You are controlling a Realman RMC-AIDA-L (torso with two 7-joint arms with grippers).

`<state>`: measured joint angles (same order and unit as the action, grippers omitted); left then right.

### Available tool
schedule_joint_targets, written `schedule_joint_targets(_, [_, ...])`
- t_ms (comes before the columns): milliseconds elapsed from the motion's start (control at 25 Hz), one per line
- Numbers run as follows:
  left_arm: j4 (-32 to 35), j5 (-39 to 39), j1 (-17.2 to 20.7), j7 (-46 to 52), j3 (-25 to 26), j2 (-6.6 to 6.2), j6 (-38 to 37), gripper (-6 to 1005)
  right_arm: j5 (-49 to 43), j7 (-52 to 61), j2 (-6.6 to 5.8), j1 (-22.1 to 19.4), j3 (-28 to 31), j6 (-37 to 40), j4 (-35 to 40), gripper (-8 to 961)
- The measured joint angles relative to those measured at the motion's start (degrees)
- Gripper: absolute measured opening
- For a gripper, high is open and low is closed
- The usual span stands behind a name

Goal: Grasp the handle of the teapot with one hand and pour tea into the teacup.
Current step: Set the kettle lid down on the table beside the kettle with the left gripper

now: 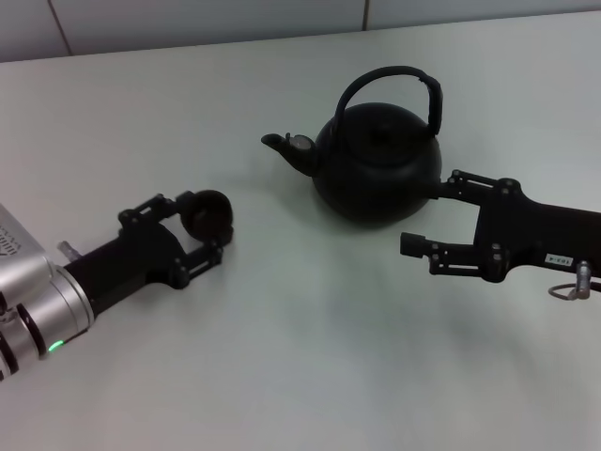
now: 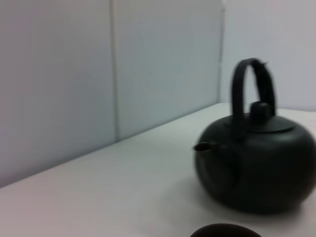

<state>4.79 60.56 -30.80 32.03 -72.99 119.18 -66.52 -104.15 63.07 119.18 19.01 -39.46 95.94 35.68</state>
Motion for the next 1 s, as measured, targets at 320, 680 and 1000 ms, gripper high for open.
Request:
schedule_joint_targets(320, [0.6, 0.0, 0.6, 2.6, -6.5, 0.0, -6.3, 687, 0.0, -0.1, 0.0, -0.6, 0.0, -0.1, 0.0, 820])
schedule_joint_targets(680, [4.9, 0.0, 3.5, 5.2, -14.6, 0.0, -7.9, 687, -0.1, -0.1, 0.03, -0.8, -0.1, -0.2, 0.0, 820])
schedule_joint_targets(1000, [8.7, -0.2, 6.5, 7.0, -17.8, 0.0, -8.0, 687, -0.1, -0.1, 0.08, -0.8, -0.6, -0.3, -0.1, 819])
